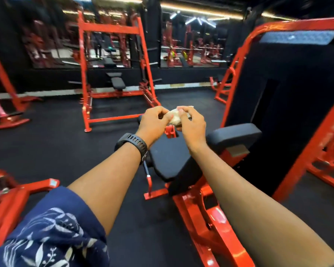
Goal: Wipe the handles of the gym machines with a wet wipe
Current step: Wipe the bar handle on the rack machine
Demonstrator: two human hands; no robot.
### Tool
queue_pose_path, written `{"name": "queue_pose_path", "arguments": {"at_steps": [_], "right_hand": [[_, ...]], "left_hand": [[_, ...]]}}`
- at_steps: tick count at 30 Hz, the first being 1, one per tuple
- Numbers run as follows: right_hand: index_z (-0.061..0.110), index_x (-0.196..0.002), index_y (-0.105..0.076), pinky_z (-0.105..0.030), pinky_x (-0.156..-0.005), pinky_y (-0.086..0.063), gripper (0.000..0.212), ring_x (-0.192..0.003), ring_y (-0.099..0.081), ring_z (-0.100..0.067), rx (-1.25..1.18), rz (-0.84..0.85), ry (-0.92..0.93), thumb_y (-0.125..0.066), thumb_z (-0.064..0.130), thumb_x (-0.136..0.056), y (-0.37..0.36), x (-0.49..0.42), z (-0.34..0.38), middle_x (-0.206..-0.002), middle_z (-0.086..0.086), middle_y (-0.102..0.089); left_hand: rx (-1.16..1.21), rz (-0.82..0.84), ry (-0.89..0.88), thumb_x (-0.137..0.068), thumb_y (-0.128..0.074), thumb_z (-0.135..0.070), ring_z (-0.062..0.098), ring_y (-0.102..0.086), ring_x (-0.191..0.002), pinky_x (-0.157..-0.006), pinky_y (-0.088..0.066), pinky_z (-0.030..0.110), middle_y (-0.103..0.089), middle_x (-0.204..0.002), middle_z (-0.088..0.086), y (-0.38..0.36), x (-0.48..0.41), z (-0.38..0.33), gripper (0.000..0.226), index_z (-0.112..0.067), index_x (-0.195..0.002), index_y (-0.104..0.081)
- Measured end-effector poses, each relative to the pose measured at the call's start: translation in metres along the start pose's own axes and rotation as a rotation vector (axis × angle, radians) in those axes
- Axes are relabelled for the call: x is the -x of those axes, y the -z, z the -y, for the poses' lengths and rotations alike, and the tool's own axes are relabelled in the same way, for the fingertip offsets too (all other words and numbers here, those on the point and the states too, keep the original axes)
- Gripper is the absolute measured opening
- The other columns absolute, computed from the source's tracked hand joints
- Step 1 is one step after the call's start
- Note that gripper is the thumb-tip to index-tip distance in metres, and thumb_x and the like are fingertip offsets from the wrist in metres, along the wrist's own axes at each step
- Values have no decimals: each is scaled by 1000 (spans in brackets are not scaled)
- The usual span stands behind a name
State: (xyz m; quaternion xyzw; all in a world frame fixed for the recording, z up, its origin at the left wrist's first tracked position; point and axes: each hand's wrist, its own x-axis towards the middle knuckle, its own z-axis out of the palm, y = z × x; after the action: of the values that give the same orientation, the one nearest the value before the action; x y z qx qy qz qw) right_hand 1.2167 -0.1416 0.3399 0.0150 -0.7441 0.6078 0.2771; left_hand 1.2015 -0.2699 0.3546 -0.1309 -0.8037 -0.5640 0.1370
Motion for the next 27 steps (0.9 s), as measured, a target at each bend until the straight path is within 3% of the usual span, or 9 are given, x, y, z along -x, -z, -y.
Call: {"name": "queue_pose_path", "arguments": {"at_steps": [2,5,7,9,11,14,19,24,27], "right_hand": [[25,-101,-73,-49,-81,-58,30,-90,-67,-22,39,53,9,-53,45,-91,-40,-9,7,-101,0,-67],[27,-96,-71,-35,-62,-50,40,-77,-62,-24,33,166,37,-55,60,-80,-94,-23,13,-101,-8,-63],[14,-88,-71,-28,-54,-41,43,-67,-54,-16,10,228,109,-60,54,-80,-129,-33,18,-87,-15,-62],[2,-77,-67,-40,-55,-47,42,-66,-53,-22,-10,269,181,-65,44,-80,-164,-44,18,-76,-20,-56],[9,-81,-67,-52,-76,-55,32,-87,-63,-25,-21,297,158,-70,42,-80,-198,-54,13,-90,-11,-60],[21,-113,-59,-47,-97,-53,33,-117,-58,-21,-113,398,68,-70,35,-84,-245,-66,7,-125,1,-56],[33,-134,-48,-34,-87,-58,51,-107,-63,-18,-141,458,160,-68,14,-91,-306,-108,-8,-120,-2,-59],[15,-120,-66,-27,-78,-59,22,-98,-66,-8,-161,413,197,-60,15,-98,-373,-183,-37,-108,4,-69],[15,-111,-70,-39,-83,-60,17,-94,-69,-13,-158,392,185,-59,18,-98,-416,-239,-59,-101,2,-73]], "left_hand": [[-5,-69,12,-98,-60,-18,24,-67,-89,-83,-58,45,-71,-94,5,33,-16,12,8,-15,-95,-67],[39,-122,15,-99,-59,-20,28,-68,-95,-86,-57,50,-70,-96,6,80,-40,32,9,-19,-91,-64],[69,-160,12,-99,-60,-18,27,-68,-95,-84,-58,49,-71,-96,6,113,-55,47,7,-18,-94,-65],[105,-199,21,-98,-60,-15,26,-69,-94,-83,-60,47,-71,-97,7,144,-69,62,5,-19,-98,-63],[132,-222,31,-97,-61,-13,27,-69,-94,-82,-60,44,-70,-99,9,170,-82,75,12,-23,-102,-56],[144,-278,46,-97,-62,-11,30,-69,-92,-81,-60,47,-68,-98,15,206,-110,100,23,-29,-99,-47],[122,-267,51,-98,-61,-12,23,-71,-88,-78,-61,42,-71,-95,9,241,-168,146,14,-26,-95,-60],[187,-214,34,-97,-64,-13,15,-69,-101,-88,-57,31,-73,-104,0,257,-252,198,16,-22,-108,-70],[162,-200,55,-93,-67,-7,13,-68,-101,-81,-54,20,-71,-105,-2,266,-307,220,25,-19,-115,-68]]}}
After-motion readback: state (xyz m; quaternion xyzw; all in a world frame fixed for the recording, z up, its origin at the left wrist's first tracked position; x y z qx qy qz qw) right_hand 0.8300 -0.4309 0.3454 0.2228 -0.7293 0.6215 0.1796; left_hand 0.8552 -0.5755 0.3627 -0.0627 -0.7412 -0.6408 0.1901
